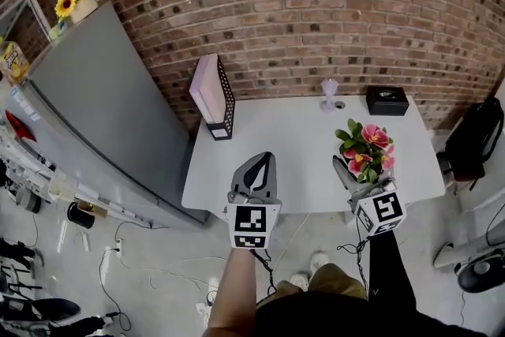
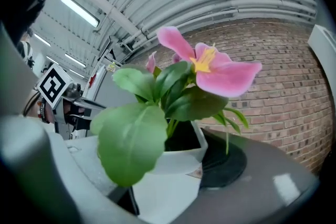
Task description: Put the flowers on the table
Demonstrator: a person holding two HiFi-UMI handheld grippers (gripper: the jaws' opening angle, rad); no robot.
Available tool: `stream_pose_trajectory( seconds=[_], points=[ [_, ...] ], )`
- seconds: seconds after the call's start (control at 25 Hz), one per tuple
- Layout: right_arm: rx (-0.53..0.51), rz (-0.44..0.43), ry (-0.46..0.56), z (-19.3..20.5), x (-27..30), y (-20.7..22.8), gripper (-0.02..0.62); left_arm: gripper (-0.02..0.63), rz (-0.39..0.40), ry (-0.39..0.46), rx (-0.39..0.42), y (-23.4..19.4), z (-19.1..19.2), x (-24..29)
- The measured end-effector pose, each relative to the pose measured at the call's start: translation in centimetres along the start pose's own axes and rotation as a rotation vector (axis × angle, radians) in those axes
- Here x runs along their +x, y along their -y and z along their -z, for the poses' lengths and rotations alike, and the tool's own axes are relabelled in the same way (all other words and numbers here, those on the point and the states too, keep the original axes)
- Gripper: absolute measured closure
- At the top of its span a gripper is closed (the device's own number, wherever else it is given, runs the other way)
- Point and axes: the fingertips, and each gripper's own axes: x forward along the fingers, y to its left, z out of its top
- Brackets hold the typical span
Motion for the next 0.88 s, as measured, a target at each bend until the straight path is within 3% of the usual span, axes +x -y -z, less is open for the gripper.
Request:
stream_pose_trajectory(
  seconds=[0.44, 0.68, 0.88],
  points=[
    [0.008, -0.172, -0.027, 4.0, 9.2, -2.6, 0.253, 0.6, -0.126, -0.053, -0.002, -6.8, 3.7, 3.1],
    [0.035, -0.231, -0.051, 7.4, 16.1, -1.9, 0.253, 0.6, -0.16, -0.05, -0.039, -10.2, 5.2, 7.5],
    [0.036, -0.327, -0.08, 10.9, 21.7, -2.1, 0.253, 0.6, -0.196, -0.045, -0.035, -12.4, 6.4, 11.3]
  ],
)
